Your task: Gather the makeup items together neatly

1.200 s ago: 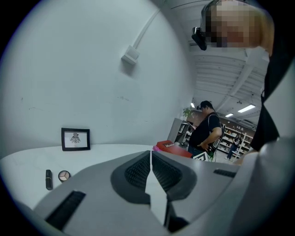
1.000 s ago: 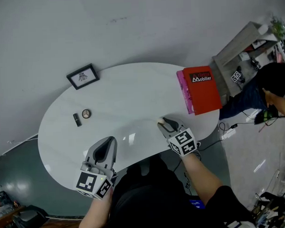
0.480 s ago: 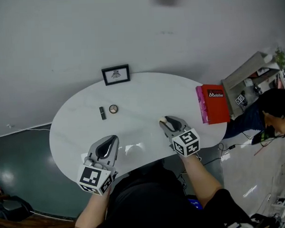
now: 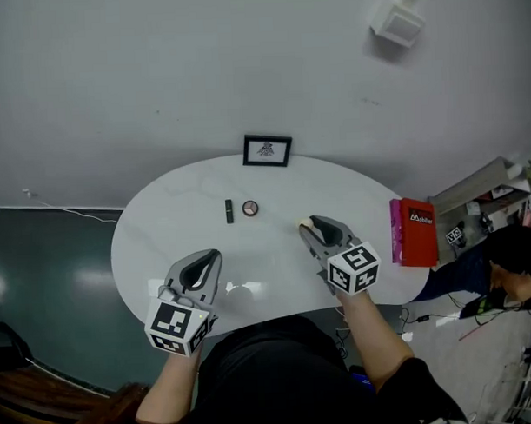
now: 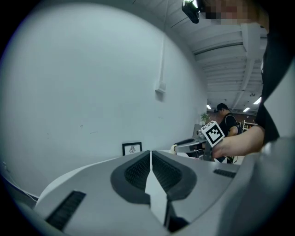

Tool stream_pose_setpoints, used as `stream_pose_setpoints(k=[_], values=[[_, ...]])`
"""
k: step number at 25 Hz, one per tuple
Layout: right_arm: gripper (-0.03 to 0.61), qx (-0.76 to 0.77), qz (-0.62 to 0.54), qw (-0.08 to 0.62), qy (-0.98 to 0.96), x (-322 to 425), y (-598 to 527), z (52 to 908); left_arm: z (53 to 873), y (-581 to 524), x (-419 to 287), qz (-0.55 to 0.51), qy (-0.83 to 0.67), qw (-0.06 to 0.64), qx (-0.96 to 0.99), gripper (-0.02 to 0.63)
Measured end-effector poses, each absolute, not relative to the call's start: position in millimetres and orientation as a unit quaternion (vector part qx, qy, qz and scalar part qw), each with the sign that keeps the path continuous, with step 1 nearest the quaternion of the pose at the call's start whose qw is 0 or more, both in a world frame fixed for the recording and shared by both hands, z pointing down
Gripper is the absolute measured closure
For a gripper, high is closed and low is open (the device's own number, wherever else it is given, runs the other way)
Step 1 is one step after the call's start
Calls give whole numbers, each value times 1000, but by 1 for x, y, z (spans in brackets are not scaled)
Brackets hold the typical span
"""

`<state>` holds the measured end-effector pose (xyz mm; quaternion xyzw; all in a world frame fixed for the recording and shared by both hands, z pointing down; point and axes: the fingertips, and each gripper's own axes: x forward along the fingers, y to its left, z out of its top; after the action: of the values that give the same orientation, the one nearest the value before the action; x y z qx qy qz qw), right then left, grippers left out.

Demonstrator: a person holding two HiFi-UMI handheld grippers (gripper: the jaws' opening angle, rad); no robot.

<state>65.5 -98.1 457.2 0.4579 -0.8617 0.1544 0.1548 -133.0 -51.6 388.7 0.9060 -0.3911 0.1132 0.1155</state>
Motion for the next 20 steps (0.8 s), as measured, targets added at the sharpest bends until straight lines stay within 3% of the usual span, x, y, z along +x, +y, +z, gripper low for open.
stream_pose_setpoints(k=[20], values=[[442,343,190,174,-903,24,-177,520,429,-92,-111,120,-450,166,869,592]])
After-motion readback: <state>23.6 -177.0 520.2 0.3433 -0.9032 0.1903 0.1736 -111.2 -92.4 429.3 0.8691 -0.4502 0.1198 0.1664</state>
